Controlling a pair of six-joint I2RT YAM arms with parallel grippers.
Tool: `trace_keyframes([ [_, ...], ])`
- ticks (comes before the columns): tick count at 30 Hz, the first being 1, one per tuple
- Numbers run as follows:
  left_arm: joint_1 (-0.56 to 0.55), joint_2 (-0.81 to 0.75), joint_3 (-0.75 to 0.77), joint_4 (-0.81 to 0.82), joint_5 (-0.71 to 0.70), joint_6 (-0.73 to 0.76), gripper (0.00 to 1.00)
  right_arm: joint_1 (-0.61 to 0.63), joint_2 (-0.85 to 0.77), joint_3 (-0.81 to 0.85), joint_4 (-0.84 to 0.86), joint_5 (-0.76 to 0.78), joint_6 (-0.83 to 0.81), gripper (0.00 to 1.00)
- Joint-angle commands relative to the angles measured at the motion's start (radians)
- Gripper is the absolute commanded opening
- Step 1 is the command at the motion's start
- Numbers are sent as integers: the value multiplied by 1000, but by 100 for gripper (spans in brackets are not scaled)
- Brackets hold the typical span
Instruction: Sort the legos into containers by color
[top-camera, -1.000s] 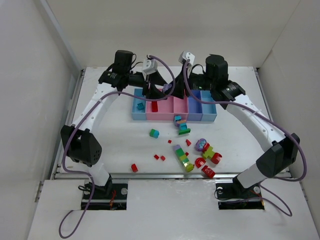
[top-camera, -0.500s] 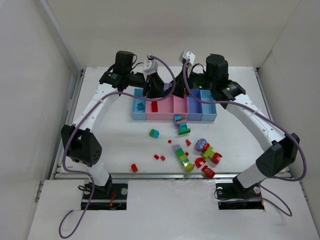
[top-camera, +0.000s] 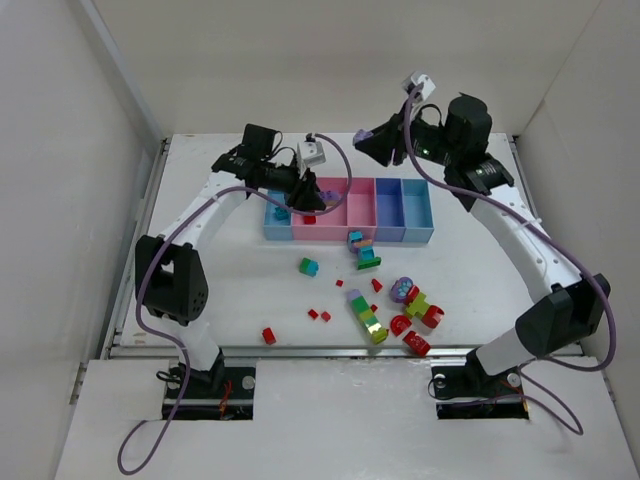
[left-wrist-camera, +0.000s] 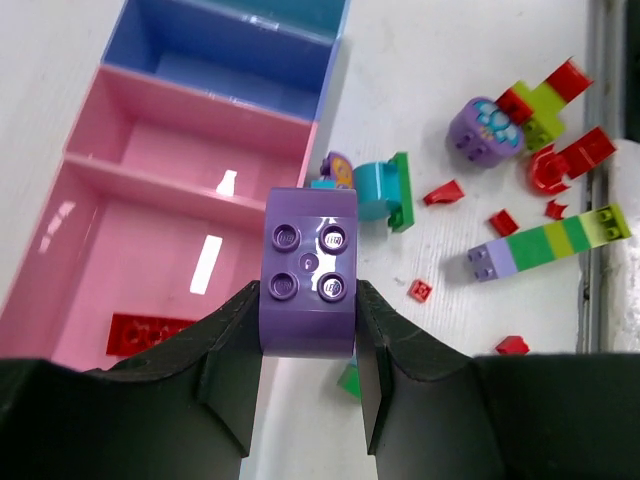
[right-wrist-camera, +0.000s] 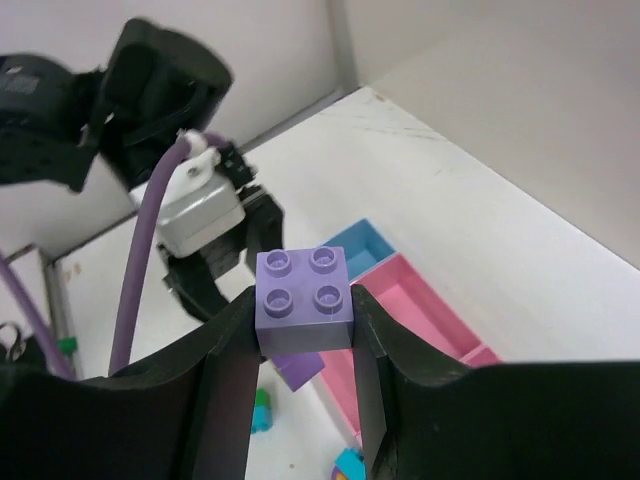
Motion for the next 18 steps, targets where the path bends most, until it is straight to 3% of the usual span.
trace_keyframes([
  [1, -8, -25, -1, -9, -70, 4, 0, -11, -5, -42, 73, 127, 94, 0],
  [3, -8, -25, -10, 38, -131, -39, 0, -42, 28, -53, 30, 235, 149, 0],
  [4, -8, -25, -21, 58, -156, -65, 0, -63, 50, -53, -75, 371, 162, 0],
  [7, -8, -25, -21, 121, -228, -122, 0, -91, 177, 20, -279, 567, 171, 0],
  [8, -8, -25, -21, 121, -237, -122, 0, -91, 211, 54, -376, 579, 171, 0],
  [11, -27, -25, -21, 121, -259, -122, 0, -100, 300, 67, -445, 580, 162, 0],
  [18, -66, -6, 6, 121, -280, -122, 0, -109, 329, 27, -407, 557, 183, 0],
])
